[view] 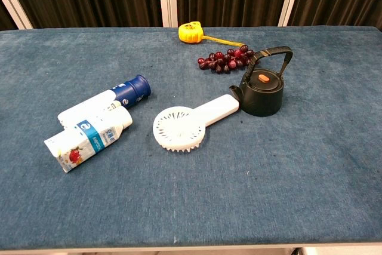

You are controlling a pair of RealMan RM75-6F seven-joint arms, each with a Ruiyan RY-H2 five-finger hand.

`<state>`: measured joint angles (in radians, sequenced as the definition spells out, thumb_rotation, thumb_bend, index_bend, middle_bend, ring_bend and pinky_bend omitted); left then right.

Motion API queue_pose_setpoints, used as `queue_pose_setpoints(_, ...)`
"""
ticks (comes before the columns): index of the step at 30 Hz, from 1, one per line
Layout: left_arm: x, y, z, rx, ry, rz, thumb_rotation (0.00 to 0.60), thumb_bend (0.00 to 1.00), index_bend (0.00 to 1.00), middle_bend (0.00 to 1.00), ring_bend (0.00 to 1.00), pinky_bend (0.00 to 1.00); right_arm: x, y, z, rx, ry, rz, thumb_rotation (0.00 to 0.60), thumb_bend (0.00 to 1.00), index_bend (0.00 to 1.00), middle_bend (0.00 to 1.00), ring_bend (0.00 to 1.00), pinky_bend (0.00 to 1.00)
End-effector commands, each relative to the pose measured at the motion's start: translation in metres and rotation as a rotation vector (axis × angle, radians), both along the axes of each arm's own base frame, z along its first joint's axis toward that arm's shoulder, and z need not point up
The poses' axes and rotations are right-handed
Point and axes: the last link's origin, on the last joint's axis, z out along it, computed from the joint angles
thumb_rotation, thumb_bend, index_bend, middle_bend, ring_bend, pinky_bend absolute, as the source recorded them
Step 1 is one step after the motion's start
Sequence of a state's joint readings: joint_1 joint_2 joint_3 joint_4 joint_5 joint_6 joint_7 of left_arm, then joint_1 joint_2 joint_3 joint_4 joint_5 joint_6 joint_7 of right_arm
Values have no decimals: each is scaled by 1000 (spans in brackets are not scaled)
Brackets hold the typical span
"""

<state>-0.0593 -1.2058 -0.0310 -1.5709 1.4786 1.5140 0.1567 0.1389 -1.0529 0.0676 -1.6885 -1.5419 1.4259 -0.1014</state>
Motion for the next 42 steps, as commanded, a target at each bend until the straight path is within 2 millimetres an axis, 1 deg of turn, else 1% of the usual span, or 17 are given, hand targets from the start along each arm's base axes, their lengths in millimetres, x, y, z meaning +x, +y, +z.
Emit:
queue_pose_setpoints(1,0,2,-2,-5,1,0,600,108,115,129,51,8,0,-1,-4,14,-5,-1,600,17,0,46,0,25)
queue_pose_setpoints(4,1,3,-3,-6,2,-6,600,108,115,129,52,8,3,-4,-9,44,-22,11,600,17,0,46,0,25)
queue_pose_setpoints(7,4,5,-2,-2,0,-13,600,108,115,129,52,8,15,-15,-15,105,-38,56,600,17,0,46,0,26)
queue_pose_setpoints(13,9,8,-3,-2,-15,-27,600,108,115,129,52,8,63,-60,-35,244,-39,190,600,18,0,46,0,32)
queue_pose_setpoints(16,10,7,-6,-17,-12,-26,600,108,115,129,52,8,88,-82,-53,332,-11,220,600,17,0,47,0,35)
queue_pose_setpoints(20,9,4,-7,-21,-9,-19,600,108,115,129,52,8,112,-104,-74,420,6,232,600,17,16,63,22,46)
queue_pose_setpoints(22,8,3,-7,-21,-11,-13,600,108,115,129,52,8,121,-114,-84,452,26,237,600,17,65,100,59,70)
queue_pose_setpoints(27,7,2,-9,-28,-11,-9,600,108,115,129,52,8,136,-131,-107,502,75,256,600,17,186,172,114,150)
queue_pose_setpoints(32,6,3,-10,-29,-13,-2,600,108,115,129,52,8,144,-142,-123,525,109,265,600,17,298,269,209,173)
queue_pose_setpoints(36,6,3,-10,-30,-14,-1,600,108,115,129,52,8,146,-146,-130,527,119,264,600,17,345,303,242,176)
queue_pose_setpoints(42,3,3,-9,-29,-15,9,600,108,115,129,52,8,145,-150,-133,522,122,246,600,17,442,371,319,187)
